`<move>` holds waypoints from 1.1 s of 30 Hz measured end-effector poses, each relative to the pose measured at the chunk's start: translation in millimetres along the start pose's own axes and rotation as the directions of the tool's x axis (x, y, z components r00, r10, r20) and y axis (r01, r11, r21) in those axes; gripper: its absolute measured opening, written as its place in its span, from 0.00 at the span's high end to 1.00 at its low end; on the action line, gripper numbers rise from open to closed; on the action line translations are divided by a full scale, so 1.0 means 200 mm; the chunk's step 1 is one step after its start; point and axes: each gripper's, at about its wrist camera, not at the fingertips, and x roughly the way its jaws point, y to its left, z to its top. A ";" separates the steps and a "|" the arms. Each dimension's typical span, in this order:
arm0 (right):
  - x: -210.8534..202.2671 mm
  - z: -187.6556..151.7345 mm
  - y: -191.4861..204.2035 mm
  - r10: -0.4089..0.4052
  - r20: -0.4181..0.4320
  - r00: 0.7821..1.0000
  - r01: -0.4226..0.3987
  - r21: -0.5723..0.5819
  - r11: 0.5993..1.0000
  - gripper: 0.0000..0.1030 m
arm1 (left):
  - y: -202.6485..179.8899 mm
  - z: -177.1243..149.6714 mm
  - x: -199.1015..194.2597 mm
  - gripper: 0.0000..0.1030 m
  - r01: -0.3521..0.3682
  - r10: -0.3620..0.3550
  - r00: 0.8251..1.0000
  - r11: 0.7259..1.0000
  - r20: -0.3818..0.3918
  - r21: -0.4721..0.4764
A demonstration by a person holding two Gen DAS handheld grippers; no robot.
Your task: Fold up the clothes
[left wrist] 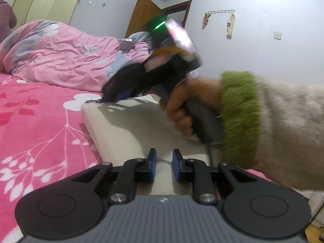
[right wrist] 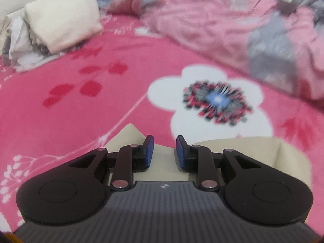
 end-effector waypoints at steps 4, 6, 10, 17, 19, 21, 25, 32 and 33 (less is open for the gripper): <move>-0.21 0.02 0.00 0.068 0.104 0.992 -0.070 0.023 0.997 0.78 | 0.00 0.00 0.00 0.81 0.000 0.000 1.000 1.000 0.000 0.000; -0.28 0.03 0.01 0.125 0.132 0.983 -0.128 0.014 0.992 0.78 | -0.01 -0.01 0.00 0.81 -0.004 0.004 1.000 1.000 0.002 0.009; -0.26 0.00 0.01 0.112 0.079 0.991 -0.113 0.011 0.994 0.78 | 0.00 0.00 0.00 0.81 -0.015 0.015 1.000 1.000 -0.003 0.005; -0.30 -0.05 0.00 0.069 0.081 0.994 -0.070 0.019 0.997 0.78 | -0.01 0.00 0.00 0.81 -0.013 0.013 1.000 1.000 -0.006 0.005; -0.32 -0.06 -0.01 0.056 0.081 0.995 -0.058 0.022 0.998 0.78 | 0.00 0.00 0.00 0.81 -0.012 0.012 1.000 1.000 -0.008 0.005; -0.33 -0.07 -0.01 0.044 0.081 0.996 -0.046 0.024 0.999 0.77 | 0.00 0.00 0.00 0.81 -0.013 0.013 1.000 1.000 -0.011 0.007; -0.25 -0.15 -0.01 0.003 0.047 0.999 -0.004 0.014 1.000 0.78 | 0.00 0.01 0.00 0.81 -0.011 0.011 1.000 1.000 -0.016 0.005; -0.42 -0.16 -0.04 -0.081 0.115 0.990 0.074 0.064 0.995 0.77 | 0.00 0.01 -0.01 0.81 -0.004 0.004 1.000 1.000 -0.026 0.005; -0.43 -0.18 -0.06 -0.124 0.114 0.986 0.117 0.064 0.991 0.77 | 0.00 0.01 -0.01 0.81 -0.002 0.003 1.000 1.000 -0.030 0.007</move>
